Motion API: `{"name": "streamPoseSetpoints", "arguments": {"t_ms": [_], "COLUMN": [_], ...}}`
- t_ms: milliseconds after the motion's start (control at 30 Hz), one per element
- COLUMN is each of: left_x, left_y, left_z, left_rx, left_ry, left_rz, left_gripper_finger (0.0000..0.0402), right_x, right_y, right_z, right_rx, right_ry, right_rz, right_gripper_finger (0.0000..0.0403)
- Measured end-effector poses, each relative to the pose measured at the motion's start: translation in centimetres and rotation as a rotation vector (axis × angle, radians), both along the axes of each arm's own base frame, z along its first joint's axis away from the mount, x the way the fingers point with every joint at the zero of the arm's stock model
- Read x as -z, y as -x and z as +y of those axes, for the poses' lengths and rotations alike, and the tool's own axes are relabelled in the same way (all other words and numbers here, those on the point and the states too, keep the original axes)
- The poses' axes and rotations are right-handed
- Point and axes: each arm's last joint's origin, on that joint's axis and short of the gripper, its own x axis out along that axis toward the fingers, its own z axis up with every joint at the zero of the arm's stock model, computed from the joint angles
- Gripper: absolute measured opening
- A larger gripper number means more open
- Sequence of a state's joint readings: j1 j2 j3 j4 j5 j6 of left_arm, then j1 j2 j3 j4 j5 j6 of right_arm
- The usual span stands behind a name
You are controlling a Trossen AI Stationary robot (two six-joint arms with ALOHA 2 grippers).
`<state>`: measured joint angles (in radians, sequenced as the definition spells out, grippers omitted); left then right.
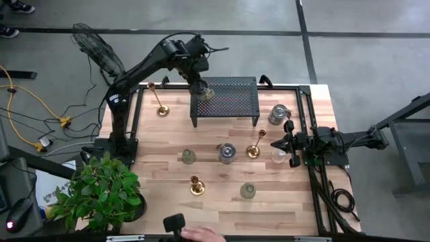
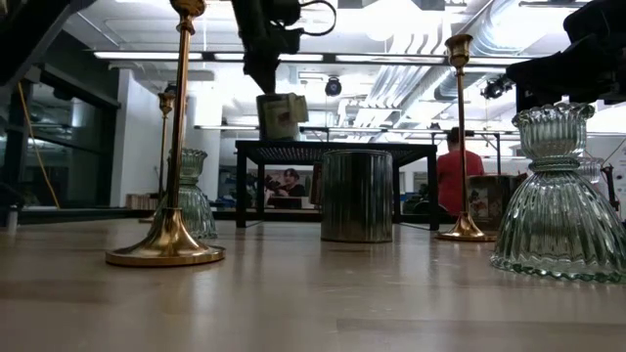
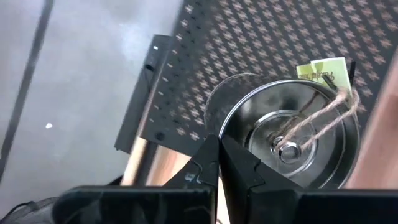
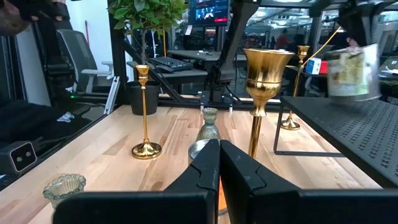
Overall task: Stock candles on shelf
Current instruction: Put the bottom left silver scented candle on the shelf
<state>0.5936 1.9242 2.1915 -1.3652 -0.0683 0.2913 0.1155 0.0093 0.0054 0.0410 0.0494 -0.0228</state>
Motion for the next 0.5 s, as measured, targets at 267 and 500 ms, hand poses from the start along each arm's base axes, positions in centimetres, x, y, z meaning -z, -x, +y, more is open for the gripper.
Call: {"name": "streamPoseSetpoints", "arguments": {"t_ms": [267,500], "left_x": [0.2,0.7], "left_y": [-0.3,-0.1], "left_z": [2.2,3.4], "left_rx": [-0.024,-0.057], "left_ry": [-0.021,-0.026], "left_rz": [-0.017,-0.011], "left_gripper_finger": [0.0000,0.0000], "right_x": [0.0,0.0], "right_y": [0.0,0.0], "right_z": [0.0,0.0], "right_rx": [0.000,-0.001], "right_ry": [0.000,0.000], "right_rz": [0.000,0.001], "right_gripper_finger": [0.0003,0.0003]}}
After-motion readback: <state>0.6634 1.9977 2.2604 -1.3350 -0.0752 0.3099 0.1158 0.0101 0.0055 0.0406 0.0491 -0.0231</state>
